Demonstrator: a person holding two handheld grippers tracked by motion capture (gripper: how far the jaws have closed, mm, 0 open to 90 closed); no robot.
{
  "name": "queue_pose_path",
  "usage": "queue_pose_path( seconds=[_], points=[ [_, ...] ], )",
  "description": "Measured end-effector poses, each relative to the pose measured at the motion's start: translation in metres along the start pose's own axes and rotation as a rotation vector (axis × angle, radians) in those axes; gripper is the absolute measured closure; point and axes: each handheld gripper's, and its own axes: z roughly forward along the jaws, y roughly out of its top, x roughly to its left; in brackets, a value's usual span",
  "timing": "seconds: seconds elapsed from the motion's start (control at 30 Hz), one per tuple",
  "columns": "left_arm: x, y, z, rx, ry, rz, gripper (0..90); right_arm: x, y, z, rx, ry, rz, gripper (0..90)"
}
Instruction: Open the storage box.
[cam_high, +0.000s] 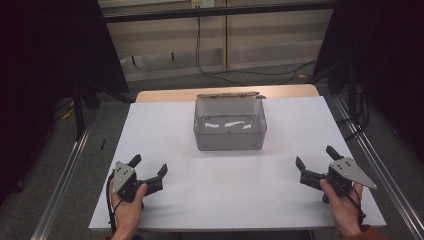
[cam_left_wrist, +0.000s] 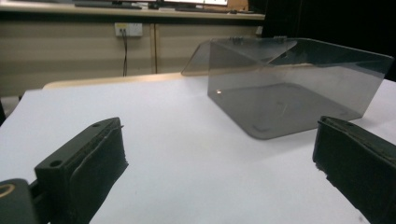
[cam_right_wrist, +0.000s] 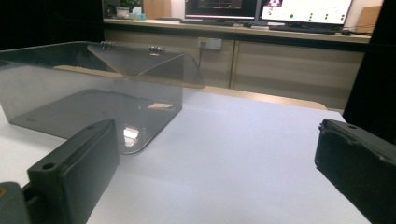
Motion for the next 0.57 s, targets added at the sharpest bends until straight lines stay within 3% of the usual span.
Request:
queue_pose_path(
  seconds=[0.13,0.3,0.57],
  points=[
    [0.002,-0.001,0.0,-0.003,0.005,-0.007,2.2,-0.002,-0.002,-0.006,-0.012,-0.02,-0.012,0.0],
    [-0.003,-0.001,-0.001,-0.004,0.005,0.02,2.2,0.0,-0.01,-0.006,0.027,-0.011,-0.022,0.0],
    [-0.003,-0.001,0.005,0.023,-0.006,-0.003,1.9,0.005,-0.009,-0.001,0.015,0.016,-0.007,0.0]
  ],
)
